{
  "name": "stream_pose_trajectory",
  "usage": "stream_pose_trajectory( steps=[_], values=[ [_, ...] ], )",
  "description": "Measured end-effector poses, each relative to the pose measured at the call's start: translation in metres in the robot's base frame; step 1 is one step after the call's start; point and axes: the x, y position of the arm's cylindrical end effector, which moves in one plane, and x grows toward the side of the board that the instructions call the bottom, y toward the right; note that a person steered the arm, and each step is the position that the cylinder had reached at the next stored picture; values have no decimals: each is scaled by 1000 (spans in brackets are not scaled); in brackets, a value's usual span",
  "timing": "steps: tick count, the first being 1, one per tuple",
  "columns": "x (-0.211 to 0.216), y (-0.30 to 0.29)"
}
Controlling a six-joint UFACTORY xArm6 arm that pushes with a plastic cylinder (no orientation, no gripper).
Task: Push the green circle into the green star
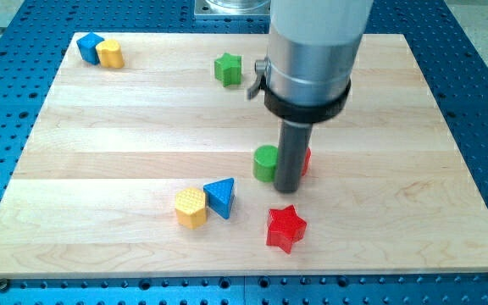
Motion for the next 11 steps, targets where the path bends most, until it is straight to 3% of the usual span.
stream_pose_trajectory(
  steps=[1,3,4,6,8,10,11],
  values=[
    [-67,-39],
    [-19,-67],
    [-60,-98],
    [-134,-85],
    [-147,-128],
    [-152,-124],
    [-142,-83]
  ],
)
